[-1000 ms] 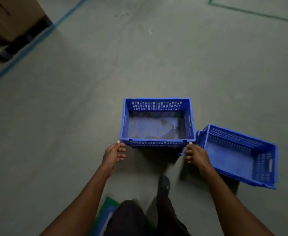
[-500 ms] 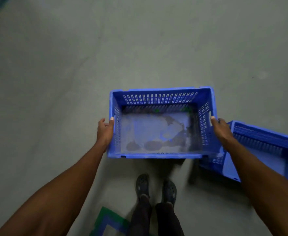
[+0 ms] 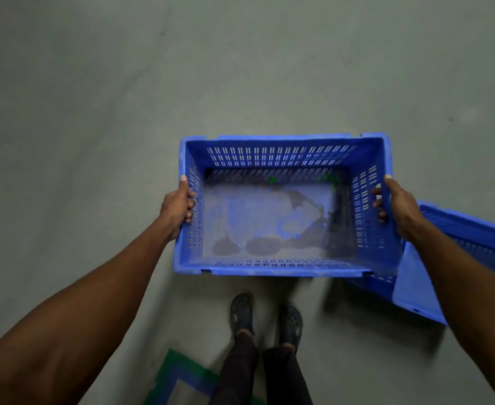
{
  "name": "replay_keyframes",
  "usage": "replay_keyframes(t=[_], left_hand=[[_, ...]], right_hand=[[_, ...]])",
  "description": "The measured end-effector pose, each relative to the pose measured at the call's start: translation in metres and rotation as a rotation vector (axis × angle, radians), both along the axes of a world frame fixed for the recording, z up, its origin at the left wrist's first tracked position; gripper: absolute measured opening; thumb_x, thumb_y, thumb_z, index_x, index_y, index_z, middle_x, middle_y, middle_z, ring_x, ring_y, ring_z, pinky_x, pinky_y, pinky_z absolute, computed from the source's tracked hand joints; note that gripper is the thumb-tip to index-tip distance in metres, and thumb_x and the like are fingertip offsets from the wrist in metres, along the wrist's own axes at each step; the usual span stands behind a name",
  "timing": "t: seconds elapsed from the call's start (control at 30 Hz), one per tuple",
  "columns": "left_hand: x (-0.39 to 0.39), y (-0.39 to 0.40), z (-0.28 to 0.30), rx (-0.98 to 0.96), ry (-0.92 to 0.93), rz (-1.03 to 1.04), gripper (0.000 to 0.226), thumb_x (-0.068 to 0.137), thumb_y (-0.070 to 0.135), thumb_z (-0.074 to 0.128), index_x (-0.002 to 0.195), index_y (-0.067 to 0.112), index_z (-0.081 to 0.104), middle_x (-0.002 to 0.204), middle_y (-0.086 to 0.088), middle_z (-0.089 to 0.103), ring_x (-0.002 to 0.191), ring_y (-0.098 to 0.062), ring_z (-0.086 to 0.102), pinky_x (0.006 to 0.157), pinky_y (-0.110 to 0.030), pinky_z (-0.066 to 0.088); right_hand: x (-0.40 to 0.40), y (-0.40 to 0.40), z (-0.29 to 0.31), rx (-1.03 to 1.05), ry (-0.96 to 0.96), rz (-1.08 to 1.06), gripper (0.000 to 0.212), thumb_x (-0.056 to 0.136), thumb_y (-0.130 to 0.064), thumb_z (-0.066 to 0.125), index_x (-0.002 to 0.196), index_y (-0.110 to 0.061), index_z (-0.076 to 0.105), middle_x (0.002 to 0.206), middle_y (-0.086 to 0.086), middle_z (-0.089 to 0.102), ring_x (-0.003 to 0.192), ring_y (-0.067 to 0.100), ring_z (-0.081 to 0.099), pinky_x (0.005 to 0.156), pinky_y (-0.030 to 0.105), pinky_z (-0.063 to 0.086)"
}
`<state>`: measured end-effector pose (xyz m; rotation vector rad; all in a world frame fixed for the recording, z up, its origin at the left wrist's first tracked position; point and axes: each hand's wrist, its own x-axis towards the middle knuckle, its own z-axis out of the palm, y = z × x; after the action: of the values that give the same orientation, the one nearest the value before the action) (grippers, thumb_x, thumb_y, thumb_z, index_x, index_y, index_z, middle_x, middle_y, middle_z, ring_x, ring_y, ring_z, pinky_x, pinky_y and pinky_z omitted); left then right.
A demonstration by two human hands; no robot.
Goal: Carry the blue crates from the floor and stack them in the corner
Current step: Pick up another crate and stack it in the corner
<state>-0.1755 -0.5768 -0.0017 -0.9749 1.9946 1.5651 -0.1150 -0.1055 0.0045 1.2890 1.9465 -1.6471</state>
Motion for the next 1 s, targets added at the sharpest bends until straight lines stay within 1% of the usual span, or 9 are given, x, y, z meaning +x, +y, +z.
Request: replay_keyframes(t=[0.07,0.17,0.27,0.37,0.53,0.67,0.77,0.87,1.0], left_hand=[[0.003,0.001,0.002,-0.018,0.011,0.018,0.052,0.094,0.071,0.042,0.074,0.023,0.049,0.051,0.007,0.04,0.039,-0.012,0.031,0.04,-0.022,0.028],[0.009,0.0,0.015,-0.039,0.017,0.021,0.052,0.095,0.07,0.042,0.072,0.024,0.048,0.049,0.009,0.039,0.038,-0.011,0.03,0.039,-0.021,0.026],[0.016,-0.009,0.041,-0.028,0.024,0.012,0.051,0.094,0.071,0.042,0.073,0.024,0.048,0.048,0.01,0.039,0.038,-0.011,0.029,0.039,-0.02,0.026],[0.03,-0.021,0.085,0.006,0.04,0.018,0.05,0.094,0.071,0.043,0.074,0.025,0.047,0.048,0.01,0.037,0.039,-0.011,0.027,0.04,-0.02,0.024],[0.078,-0.044,0.189,0.044,0.08,0.03,0.05,0.094,0.071,0.043,0.077,0.024,0.047,0.053,0.007,0.034,0.04,-0.011,0.026,0.041,-0.021,0.023],[0.148,-0.071,0.272,0.09,0.137,0.051,0.051,0.096,0.069,0.042,0.082,0.02,0.047,0.054,0.004,0.032,0.038,-0.014,0.027,0.043,-0.022,0.027],[0.217,-0.088,0.322,0.087,0.188,0.119,0.052,0.097,0.067,0.041,0.084,0.018,0.049,0.054,0.002,0.032,0.035,-0.014,0.027,0.04,-0.021,0.027],[0.298,-0.101,0.362,0.005,0.214,0.242,0.053,0.097,0.067,0.041,0.086,0.016,0.051,0.054,0.004,0.033,0.036,-0.012,0.026,0.038,-0.018,0.026],[0.419,-0.113,0.403,-0.073,0.236,0.441,0.052,0.097,0.066,0.041,0.088,0.016,0.053,0.052,0.007,0.034,0.036,-0.01,0.024,0.039,-0.016,0.024]], right_hand=[[0.0,-0.003,0.002,0.056,0.006,-0.005,0.057,0.095,-0.066,0.044,0.085,-0.014,0.062,0.063,0.004,0.044,0.049,0.019,0.033,0.049,0.03,0.031],[0.005,-0.012,0.016,0.092,0.009,-0.03,0.056,0.093,-0.069,0.045,0.077,-0.017,0.055,0.059,0.003,0.04,0.045,0.017,0.029,0.047,0.027,0.027],[0.012,-0.018,0.046,0.068,0.023,-0.025,0.054,0.093,-0.069,0.045,0.077,-0.018,0.052,0.058,0.002,0.037,0.042,0.016,0.027,0.047,0.026,0.025],[0.025,-0.026,0.094,0.062,0.039,-0.014,0.053,0.093,-0.069,0.045,0.077,-0.019,0.05,0.057,0.001,0.035,0.042,0.015,0.026,0.047,0.026,0.024],[0.064,-0.05,0.198,0.08,0.1,0.026,0.053,0.096,-0.067,0.042,0.076,-0.018,0.047,0.058,0.003,0.033,0.042,0.015,0.025,0.047,0.026,0.023],[0.103,-0.068,0.277,0.064,0.138,0.111,0.054,0.097,-0.066,0.041,0.076,-0.017,0.047,0.057,0.003,0.032,0.038,0.014,0.025,0.043,0.022,0.022],[0.135,-0.082,0.323,0.046,0.161,0.209,0.055,0.097,-0.066,0.041,0.078,-0.015,0.049,0.055,0.003,0.033,0.039,0.014,0.026,0.042,0.022,0.023],[0.167,-0.101,0.359,0.021,0.165,0.321,0.054,0.098,-0.065,0.039,0.078,-0.016,0.049,0.052,0.0,0.031,0.037,0.012,0.026,0.04,0.019,0.023],[0.203,-0.133,0.391,-0.028,0.166,0.522,0.053,0.097,-0.066,0.039,0.077,-0.018,0.051,0.051,-0.002,0.033,0.037,0.011,0.027,0.039,0.018,0.023]])
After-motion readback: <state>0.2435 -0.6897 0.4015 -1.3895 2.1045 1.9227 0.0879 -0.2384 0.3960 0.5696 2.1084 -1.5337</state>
